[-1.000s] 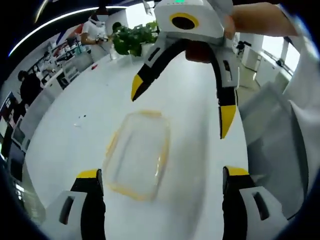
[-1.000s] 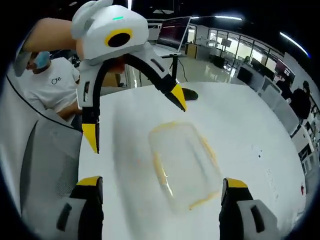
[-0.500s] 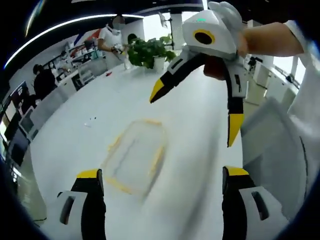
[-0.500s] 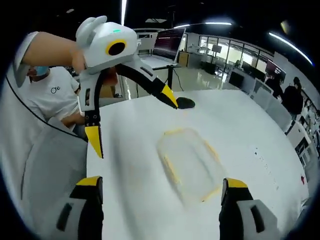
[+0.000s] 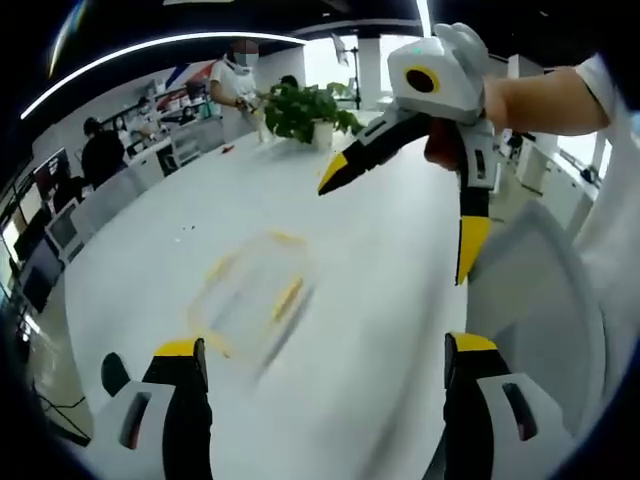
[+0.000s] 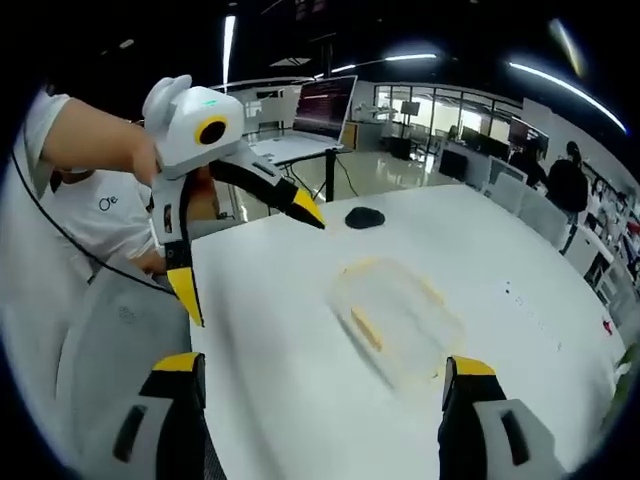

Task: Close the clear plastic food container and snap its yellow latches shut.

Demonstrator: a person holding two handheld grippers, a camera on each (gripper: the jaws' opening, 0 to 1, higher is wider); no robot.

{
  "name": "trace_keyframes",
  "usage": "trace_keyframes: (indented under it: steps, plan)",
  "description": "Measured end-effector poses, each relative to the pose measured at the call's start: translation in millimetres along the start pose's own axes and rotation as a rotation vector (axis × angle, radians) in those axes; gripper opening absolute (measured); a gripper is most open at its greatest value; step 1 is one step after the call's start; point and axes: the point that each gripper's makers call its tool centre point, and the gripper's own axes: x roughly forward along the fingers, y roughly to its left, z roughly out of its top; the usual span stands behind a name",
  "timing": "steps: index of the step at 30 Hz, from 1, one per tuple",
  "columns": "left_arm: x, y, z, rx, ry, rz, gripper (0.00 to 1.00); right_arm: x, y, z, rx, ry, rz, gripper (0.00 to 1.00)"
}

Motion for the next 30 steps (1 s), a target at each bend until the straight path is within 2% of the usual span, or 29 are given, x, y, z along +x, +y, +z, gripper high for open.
trace_keyframes:
  steps: [9,15,19,22,30]
  plan:
    - [-15.4,-17.3,10.3,-0.046,-0.077,0.022,0.97,-12.8,18.9,5.0,0.039,-0.049,-0.017,0.99]
    - [-19.0,-32.2,2.6,-0.08,-0.088,0.025,0.97,-21.0,36.3,7.9,0.101,-0.094,-0.016,0.99]
    - [-20.0,-42.2,-4.4,-0.104,-0.094,0.029,0.97,-21.4,41.7,-4.5,0.126,-0.079,-0.03,0.99]
    - [-20.8,-51.6,-11.2,-0.135,-0.096,0.022,0.97,-25.2,50.6,-10.0,0.173,-0.099,-0.031,0.99]
    - [-22.4,-68.7,-22.5,-0.209,-0.111,0.037,0.98,-32.6,67.7,-21.2,0.223,-0.12,-0.037,0.99]
